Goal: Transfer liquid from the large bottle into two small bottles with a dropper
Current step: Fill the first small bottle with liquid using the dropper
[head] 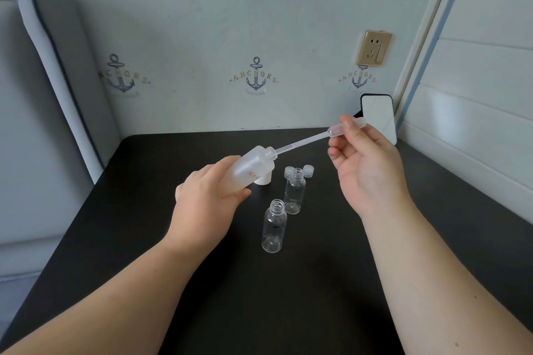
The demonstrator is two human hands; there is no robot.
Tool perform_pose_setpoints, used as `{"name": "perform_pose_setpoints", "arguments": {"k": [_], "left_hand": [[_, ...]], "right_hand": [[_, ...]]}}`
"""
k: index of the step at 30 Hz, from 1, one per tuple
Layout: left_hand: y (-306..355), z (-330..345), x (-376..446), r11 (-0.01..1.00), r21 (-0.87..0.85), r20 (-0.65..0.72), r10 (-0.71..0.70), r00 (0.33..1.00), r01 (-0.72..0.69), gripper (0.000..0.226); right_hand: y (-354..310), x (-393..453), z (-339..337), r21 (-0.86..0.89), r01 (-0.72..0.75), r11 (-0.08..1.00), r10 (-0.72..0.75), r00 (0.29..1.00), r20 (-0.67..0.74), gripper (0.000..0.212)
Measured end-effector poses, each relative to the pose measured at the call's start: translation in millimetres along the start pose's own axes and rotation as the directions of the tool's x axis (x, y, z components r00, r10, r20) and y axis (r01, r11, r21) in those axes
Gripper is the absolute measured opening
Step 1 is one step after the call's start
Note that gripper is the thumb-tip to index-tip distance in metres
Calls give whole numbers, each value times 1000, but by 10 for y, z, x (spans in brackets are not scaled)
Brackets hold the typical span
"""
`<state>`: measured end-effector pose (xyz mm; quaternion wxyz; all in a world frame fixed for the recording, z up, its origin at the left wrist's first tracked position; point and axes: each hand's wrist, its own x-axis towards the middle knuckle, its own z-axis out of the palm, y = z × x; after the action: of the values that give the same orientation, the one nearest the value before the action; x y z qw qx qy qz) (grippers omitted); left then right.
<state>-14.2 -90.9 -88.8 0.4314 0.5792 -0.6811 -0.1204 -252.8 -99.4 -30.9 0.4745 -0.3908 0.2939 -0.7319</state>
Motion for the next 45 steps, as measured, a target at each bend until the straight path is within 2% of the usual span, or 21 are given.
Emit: {"name": "perform_pose_setpoints", "arguments": {"k": [8,14,24,28,38,41,45], "left_hand": [[-19,-5,5,999,46,-25,-3,1000,4,52],[-37,-14,15,1000,-10,-2,-4,1000,4,47],[-60,-11,-8,998,-59,-32,-31,999,29,49],[-90,-7,4,989,-140,-20,-41,999,38,45],[-126,26,42,951,-271,18,-149,989,148,39],[-144,53,57,938,-292,18,-191,981,188,45],[-121,86,72,941,-267,18,-212,977,209,52]], "right_hand": [[44,-28,-163,82,5,997,4,995,-100,5],[17,-49,-322,97,22,995,-11,993,-117,13],[20,-9,-435,139,44,989,-19,984,-179,8],[4,-23,-440,173,22,985,16,977,-212,18],[57,-11,-454,313,-49,948,118,972,-204,12],[65,-5,-477,317,-72,946,138,972,-189,20],[71,0,-476,347,-96,933,170,967,-190,16]]}}
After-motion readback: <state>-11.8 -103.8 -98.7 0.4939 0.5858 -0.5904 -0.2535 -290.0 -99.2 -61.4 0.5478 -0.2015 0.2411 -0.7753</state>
